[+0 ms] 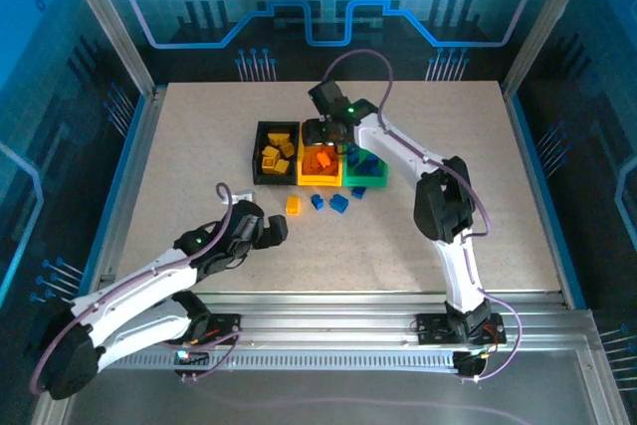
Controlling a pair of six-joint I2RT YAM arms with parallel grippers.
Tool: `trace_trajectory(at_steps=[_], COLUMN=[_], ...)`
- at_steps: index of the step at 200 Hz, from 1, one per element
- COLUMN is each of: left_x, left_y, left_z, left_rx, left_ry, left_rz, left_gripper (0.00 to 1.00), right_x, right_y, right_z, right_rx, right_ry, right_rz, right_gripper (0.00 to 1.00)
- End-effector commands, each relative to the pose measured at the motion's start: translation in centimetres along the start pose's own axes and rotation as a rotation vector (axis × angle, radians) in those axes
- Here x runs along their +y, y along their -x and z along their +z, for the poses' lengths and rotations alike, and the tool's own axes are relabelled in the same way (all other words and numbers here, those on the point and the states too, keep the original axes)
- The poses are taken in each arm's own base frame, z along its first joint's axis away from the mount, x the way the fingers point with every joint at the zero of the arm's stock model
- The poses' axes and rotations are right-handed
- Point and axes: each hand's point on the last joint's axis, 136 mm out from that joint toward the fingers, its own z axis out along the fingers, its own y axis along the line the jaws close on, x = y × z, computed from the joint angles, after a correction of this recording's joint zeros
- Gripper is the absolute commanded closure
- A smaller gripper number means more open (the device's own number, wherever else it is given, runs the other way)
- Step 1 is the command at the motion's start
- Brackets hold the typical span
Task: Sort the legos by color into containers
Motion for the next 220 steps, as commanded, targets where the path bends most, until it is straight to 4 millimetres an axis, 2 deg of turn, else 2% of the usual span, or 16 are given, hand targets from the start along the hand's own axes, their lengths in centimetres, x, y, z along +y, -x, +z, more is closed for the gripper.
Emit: trace_trajectory(at_steps=[1, 18, 44, 83, 104, 150, 174, 186, 202, 220], left_x=[-2.8, -3.2, -3.6, -4.6, -4.6, -3.8, -3.7, -4.0, -4.7, -5.6], left_y=[1.8, 2.1, 2.7, 3.3, 3.5, 3.1, 3.2, 3.4, 3.7, 5.1], left_z=[0.4, 1.9, 4.7, 8.5, 9.9, 12.3, 12.2, 11.3, 9.4, 6.4], left_rx=[-0.010, 0.007, 0.020, 0.029, 0.031, 0.047, 0.035, 0.020, -0.007, -0.058], left_ry=[-0.070, -0.044, 0.011, 0.051, 0.097, 0.168, 0.169, 0.146, 0.109, 0.045], left_rz=[0.025, 0.055, 0.103, 0.160, 0.198, 0.247, 0.243, 0.231, 0.211, 0.165], left_gripper=[0.01, 0.02, 0.09, 0.15, 0.19, 0.38, 0.52, 0.59, 0.66, 0.66], right_x=[0.5, 0.4, -0.4, -1.8, -2.2, -3.0, -3.5, -3.8, -4.2, -4.7], right_y=[0.0, -1.5, -4.3, -7.1, -8.4, -10.6, -11.4, -11.8, -12.6, -13.5], right_z=[-4.3, -5.9, -7.2, -9.5, -10.7, -12.4, -13.2, -13.5, -13.7, -13.8], right_rx=[-0.051, -0.069, -0.065, -0.082, -0.095, -0.107, -0.117, -0.118, -0.114, -0.110], right_ry=[0.054, 0.086, 0.109, 0.120, 0.129, 0.132, 0.133, 0.136, 0.137, 0.129], right_rz=[0.020, 0.029, 0.049, 0.073, 0.084, 0.096, 0.107, 0.113, 0.119, 0.122], right_gripper=[0.30, 0.29, 0.29, 0.29, 0.28, 0.28, 0.28, 0.28, 0.28, 0.28])
